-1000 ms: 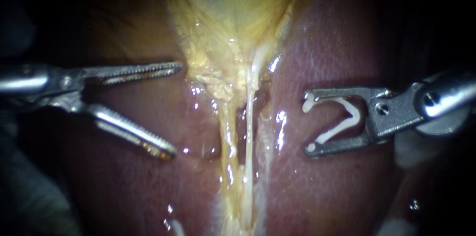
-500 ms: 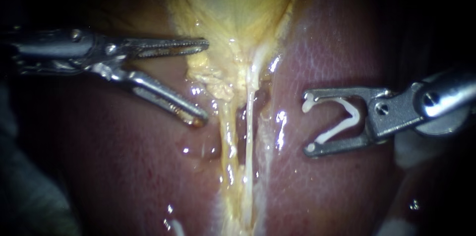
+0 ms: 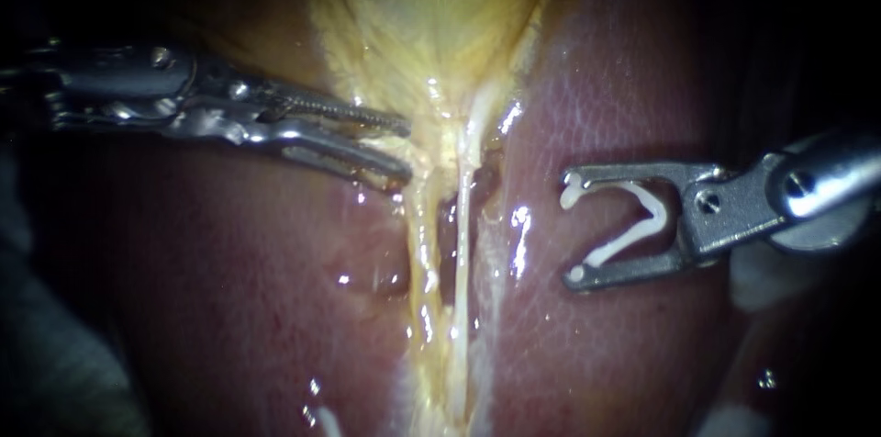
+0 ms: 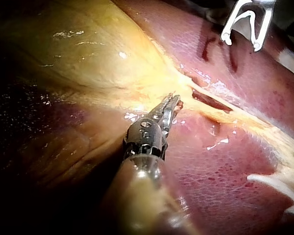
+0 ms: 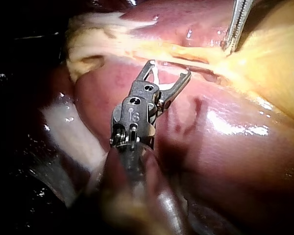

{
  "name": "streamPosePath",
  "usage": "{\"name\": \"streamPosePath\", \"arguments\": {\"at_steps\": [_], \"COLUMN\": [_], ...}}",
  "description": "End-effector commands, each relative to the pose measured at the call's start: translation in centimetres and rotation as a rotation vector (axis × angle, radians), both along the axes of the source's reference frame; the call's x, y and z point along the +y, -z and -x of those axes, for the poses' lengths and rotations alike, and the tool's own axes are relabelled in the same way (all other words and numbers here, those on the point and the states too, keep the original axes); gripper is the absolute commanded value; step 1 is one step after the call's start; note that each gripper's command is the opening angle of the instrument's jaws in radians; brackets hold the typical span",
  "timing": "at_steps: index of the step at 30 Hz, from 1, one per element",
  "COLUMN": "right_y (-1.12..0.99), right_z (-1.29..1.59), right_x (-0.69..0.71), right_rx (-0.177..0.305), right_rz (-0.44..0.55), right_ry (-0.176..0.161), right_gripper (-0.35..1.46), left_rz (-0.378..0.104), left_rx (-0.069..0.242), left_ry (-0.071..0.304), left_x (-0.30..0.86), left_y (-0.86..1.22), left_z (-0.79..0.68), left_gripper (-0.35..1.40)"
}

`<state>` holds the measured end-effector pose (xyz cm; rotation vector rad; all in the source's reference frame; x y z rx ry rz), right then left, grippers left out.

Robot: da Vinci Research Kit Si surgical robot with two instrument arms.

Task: Grabbing gallbladder

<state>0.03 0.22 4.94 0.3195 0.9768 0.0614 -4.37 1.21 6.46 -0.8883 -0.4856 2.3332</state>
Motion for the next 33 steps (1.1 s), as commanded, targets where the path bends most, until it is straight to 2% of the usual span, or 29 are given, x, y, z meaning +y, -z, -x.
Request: {"name": "streamPosePath", "arguments": {"at_steps": [1,5,10,14,18,28,33], "right_y": [0.00,0.00,0.00,0.00,0.00,0.00,-0.01], "right_z": [0.00,0.00,0.00,0.00,0.00,-0.01,-0.01], "right_x": [0.00,0.00,0.00,0.00,0.00,0.00,0.01], "right_rx": [0.000,0.000,0.000,0.000,0.000,0.000,-0.001], "right_rz": [0.000,0.000,0.000,0.000,0.000,0.000,0.000], "right_ry": [0.000,0.000,0.000,0.000,0.000,0.000,-0.001], "right_gripper": [0.50,0.50,0.50,0.50,0.50,0.50,0.50], "left_rz": [0.000,-0.011,-0.026,-0.048,-0.054,-0.039,-0.041], "left_rx": [-0.001,0.004,0.007,0.009,0.017,-0.050,-0.049], "left_ry": [0.001,0.018,0.034,0.054,0.066,0.148,0.160], "left_x": [0.00,0.01,0.00,0.02,0.11,0.45,0.51], "left_y": [0.02,0.08,0.17,0.33,0.54,1.12,1.22], "left_z": [0.00,0.01,0.03,0.03,-0.01,-0.23,-0.33], "left_gripper": [-0.22,-0.35,-0.35,-0.35,-0.35,-0.35,-0.35]}}
